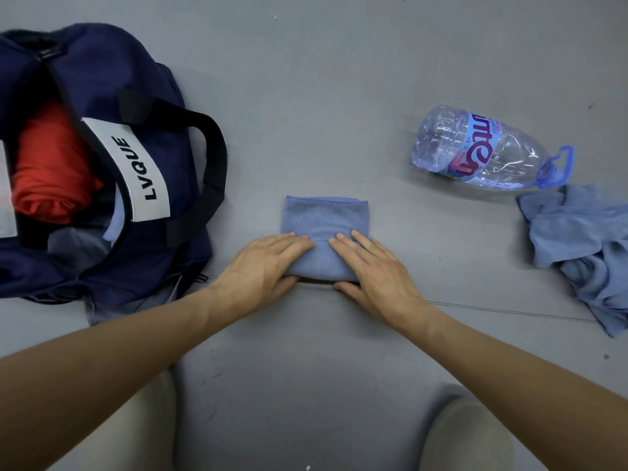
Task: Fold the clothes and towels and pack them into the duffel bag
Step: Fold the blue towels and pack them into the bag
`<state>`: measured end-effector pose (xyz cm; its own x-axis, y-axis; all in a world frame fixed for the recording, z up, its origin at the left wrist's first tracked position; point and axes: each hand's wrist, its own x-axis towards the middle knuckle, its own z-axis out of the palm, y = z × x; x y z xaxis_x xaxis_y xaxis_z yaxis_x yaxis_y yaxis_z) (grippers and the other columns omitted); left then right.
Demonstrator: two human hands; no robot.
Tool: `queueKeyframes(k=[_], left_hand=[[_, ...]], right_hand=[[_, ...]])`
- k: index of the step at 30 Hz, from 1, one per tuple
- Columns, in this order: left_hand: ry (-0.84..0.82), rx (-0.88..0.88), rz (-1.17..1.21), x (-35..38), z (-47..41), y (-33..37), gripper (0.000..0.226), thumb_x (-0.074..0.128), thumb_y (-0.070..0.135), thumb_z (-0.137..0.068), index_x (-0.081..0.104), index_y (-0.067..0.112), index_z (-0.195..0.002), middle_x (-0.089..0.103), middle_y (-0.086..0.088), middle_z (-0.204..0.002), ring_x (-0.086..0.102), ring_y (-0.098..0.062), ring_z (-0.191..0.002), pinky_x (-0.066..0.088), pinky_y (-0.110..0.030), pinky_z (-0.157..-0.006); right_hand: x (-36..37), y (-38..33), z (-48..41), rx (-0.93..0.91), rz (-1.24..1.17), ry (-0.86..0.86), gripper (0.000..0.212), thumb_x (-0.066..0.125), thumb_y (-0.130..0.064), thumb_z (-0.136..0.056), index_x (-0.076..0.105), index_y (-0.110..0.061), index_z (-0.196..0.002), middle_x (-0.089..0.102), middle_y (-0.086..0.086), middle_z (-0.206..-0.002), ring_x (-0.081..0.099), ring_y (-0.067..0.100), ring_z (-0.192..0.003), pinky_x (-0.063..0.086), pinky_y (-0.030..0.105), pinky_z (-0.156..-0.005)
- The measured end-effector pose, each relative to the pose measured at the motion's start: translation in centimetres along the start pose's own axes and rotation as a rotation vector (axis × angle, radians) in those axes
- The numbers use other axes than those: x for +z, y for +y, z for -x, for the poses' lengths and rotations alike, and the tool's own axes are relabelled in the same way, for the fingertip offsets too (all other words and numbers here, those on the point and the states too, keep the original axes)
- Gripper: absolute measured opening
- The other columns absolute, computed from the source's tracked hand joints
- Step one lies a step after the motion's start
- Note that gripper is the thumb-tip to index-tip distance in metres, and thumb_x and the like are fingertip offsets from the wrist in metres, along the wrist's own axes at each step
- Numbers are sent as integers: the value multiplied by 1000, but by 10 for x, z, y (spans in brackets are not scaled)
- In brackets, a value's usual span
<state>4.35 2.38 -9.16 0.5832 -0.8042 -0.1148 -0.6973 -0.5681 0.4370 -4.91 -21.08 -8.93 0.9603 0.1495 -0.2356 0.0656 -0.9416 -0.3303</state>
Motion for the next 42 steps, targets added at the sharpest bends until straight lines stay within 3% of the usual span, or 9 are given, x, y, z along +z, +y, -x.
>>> queueKeyframes(k=[4,10,18,26,30,32,35,38,42], left_hand=[[-71,-140,61,-17,-7,8,36,52,42,-81,54,27,-114,66,5,-98,62,-21,-91,51,-35,-76],[2,-409,310,-22,-15,8,32,50,47,-82,62,28,-105,65,10,-93,60,-15,-84,47,-32,-73],[-14,-705,406,-19,-23,4,39,58,58,-90,46,25,-107,63,2,-86,61,-22,-84,49,-38,-73],[-82,-909,136,-27,-25,9,72,38,82,-84,47,15,-110,63,-6,-97,63,-33,-93,49,-40,-75],[79,-1015,884,-27,-30,17,70,64,70,-80,39,26,-128,67,-9,-107,73,-24,-84,61,-43,-80],[149,-997,1178,-32,-34,31,71,72,44,-88,30,30,-143,65,-5,-106,70,-17,-90,60,-38,-83],[208,-882,1099,-60,-41,45,74,68,28,-94,24,32,-153,61,0,-103,64,-9,-90,50,-23,-73],[334,-742,1083,-127,-50,40,72,67,23,-94,27,36,-152,61,-4,-114,65,-9,-93,50,-14,-68],[491,-571,1048,-236,-39,40,73,67,21,-93,30,47,-151,62,-2,-129,68,-14,-105,56,-33,-92]], right_hand=[[-10,1,-3,-15,-46,-1,62,76,-38,-81,53,-16,-134,58,5,-141,46,26,-138,37,41,-110],[-34,2,-22,112,-144,14,38,62,-52,-89,55,-25,-115,68,-3,-93,58,21,-88,28,23,-83],[-30,1,-37,159,-97,-79,47,35,-41,-106,29,-35,-152,40,1,-145,58,36,-109,43,40,-92],[-44,3,-51,66,-6,-230,59,43,-46,-100,24,-37,-155,59,5,-129,48,31,-115,39,42,-101],[-38,-18,-39,91,-202,-397,73,44,-32,-104,-6,-46,-155,43,10,-135,54,40,-111,42,42,-98],[-28,-36,-33,137,-370,-359,79,47,-24,-103,-9,-45,-154,46,12,-134,54,36,-113,41,41,-101],[-38,-61,-38,245,-701,-188,82,49,-14,-101,-6,-43,-154,52,1,-106,54,11,-83,44,33,-90],[-92,-86,-56,205,-805,-20,79,50,-20,-102,-1,-48,-154,52,-1,-122,63,22,-92,52,43,-91],[-196,-123,-85,66,-772,72,76,54,-28,-100,6,-49,-155,54,2,-130,67,27,-93,55,49,-87]])
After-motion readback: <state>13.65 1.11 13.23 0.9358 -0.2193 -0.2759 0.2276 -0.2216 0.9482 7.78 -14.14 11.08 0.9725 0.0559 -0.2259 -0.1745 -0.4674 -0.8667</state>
